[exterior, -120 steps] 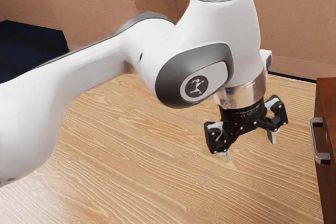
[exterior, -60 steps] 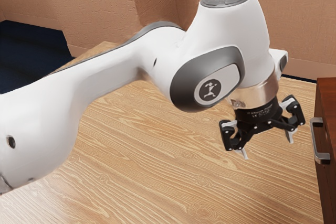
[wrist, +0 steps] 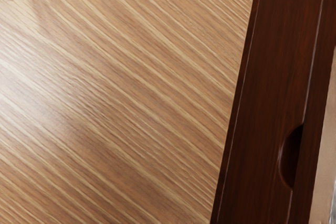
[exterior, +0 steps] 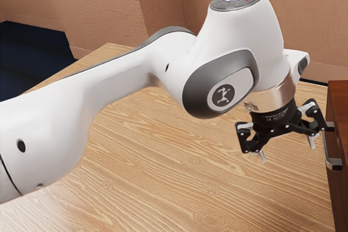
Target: Pull the drawer handle with one arm to open the drawer
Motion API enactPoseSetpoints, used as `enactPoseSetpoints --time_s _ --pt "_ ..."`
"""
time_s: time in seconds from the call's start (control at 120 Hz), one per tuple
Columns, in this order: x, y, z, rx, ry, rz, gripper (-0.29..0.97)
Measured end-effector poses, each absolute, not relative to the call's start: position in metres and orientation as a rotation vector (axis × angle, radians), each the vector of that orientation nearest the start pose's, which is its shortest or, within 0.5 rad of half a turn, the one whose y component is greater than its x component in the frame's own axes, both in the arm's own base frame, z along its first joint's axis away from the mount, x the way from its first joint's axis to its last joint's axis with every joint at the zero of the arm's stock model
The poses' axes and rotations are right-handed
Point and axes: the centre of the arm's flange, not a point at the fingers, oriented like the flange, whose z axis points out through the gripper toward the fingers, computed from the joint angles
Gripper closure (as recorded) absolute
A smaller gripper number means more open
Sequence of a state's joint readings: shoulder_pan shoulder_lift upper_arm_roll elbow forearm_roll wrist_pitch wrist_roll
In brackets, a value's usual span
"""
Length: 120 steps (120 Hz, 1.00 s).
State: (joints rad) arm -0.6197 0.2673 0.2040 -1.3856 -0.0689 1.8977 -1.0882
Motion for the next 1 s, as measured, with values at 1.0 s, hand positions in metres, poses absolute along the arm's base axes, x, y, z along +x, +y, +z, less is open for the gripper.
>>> enactPoseSetpoints --time_s 1.0 --pt "0.634 -0.289 0.580 -3.214 -0.894 -0.430 0.00"
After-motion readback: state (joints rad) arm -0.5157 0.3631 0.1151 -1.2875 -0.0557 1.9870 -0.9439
